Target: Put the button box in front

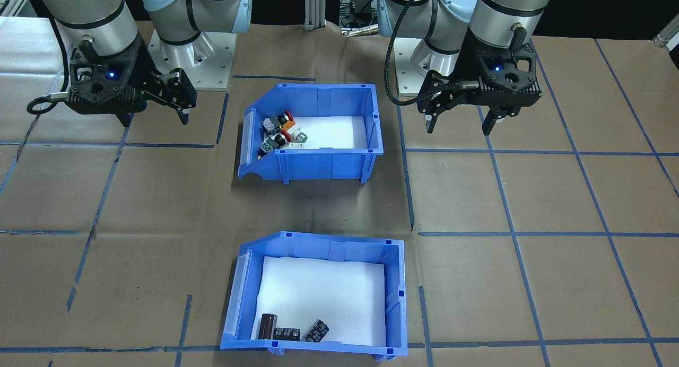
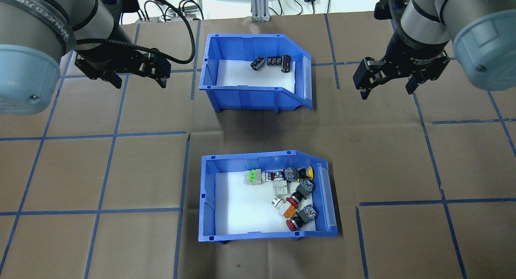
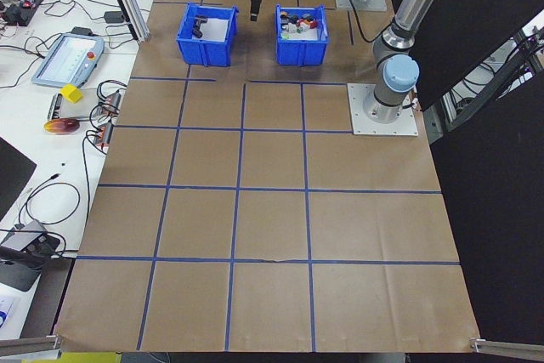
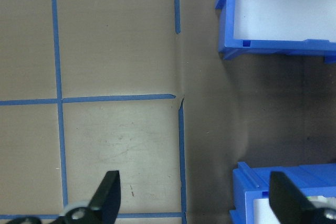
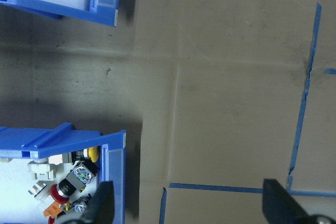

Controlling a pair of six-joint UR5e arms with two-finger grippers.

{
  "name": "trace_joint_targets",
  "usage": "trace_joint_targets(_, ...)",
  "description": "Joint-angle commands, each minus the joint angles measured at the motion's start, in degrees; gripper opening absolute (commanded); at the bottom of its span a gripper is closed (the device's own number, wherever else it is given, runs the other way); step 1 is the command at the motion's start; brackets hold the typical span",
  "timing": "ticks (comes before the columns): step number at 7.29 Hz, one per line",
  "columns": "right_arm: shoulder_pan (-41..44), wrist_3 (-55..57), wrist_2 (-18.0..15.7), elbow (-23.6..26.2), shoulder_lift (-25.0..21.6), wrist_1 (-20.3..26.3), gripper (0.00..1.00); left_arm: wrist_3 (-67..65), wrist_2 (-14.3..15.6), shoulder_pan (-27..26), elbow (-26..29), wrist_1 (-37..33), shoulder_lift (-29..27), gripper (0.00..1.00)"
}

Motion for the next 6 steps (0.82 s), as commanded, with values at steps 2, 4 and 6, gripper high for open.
trace_joint_targets(2,0.00,0.00,0.08,0.18,0.00,0.00,1.00,0.05,0.04,-0.02,-0.66,0.07,0.18,0.99)
trace_joint_targets(4,0.00,-0.26,0.08,0.18,0.00,0.00,1.00,0.05,0.03,-0.02,-0.74,-0.10,0.18,0.99)
trace_joint_targets(6,0.00,-0.96,-0.09,0.18,0.00,0.09,1.00,-0.04,-0.23,-0.37,-0.83,-0.28,0.36,0.99)
